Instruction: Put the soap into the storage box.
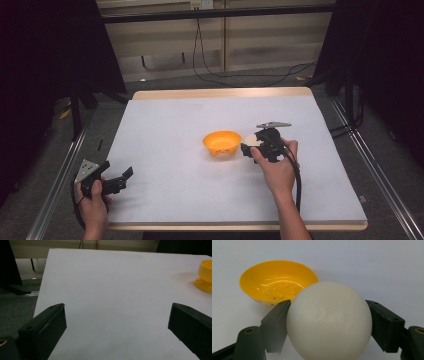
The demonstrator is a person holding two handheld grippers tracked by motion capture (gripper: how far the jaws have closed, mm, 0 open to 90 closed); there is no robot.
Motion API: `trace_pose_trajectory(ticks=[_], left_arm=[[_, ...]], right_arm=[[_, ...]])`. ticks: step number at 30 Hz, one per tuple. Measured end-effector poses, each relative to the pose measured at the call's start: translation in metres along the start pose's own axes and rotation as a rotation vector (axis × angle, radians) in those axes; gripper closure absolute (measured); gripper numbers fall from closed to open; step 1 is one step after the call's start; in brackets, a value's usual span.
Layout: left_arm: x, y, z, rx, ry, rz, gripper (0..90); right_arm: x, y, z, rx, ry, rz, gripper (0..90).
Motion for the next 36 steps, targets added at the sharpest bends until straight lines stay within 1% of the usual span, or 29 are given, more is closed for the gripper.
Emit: trace_pose_trajectory(ticks=[3, 4, 5, 12, 20, 24, 33, 36], left_arm=[[0.000, 0.000, 0.000, 0.002, 0.000, -0.002, 1.5], [0.000, 0.000, 0.000, -0.005, 0.000, -0.005, 1.5], [0.000, 0.000, 0.000, 0.001, -0.001, -0.003, 1.5], [0.000, -0.001, 0.000, 0.004, 0.000, -0.001, 1.5], [0.000, 0.000, 0.000, 0.000, 0.001, 0.001, 1.5], [0.000, 0.000, 0.000, -0.003, 0.001, -0.001, 1.5], [-0.001, -0.001, 0.000, -0.001, 0.001, 0.000, 1.5], [0.000, -0.001, 0.000, -0.003, 0.001, 0.003, 1.5]], right_arm=[[-0.001, 0.003, -0.002, -0.003, -0.004, -0.002, 24.1], [-0.001, 0.003, -0.002, -0.005, -0.004, -0.002, 24.1], [-0.002, 0.004, -0.003, -0.003, -0.003, -0.001, 24.1], [-0.003, 0.008, -0.007, 0.000, -0.009, -0.004, 24.1], [-0.005, 0.013, -0.012, 0.009, 0.001, -0.008, 24.1], [-0.008, 0.017, -0.014, 0.007, 0.001, -0.015, 24.1], [-0.016, 0.028, -0.021, 0.029, 0.006, -0.024, 24.1], [-0.018, 0.032, -0.023, 0.029, 0.006, -0.029, 24.1]])
Point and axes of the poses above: each handheld gripper's, and its own axes: x roughly backward along the jaws, z roughly out of its underside, y roughly to its left, the point moved 7 cm from there along -x, roughly forward along the jaws, and after that the axes turned 9 degrees about -y, right-handed, at the moved point
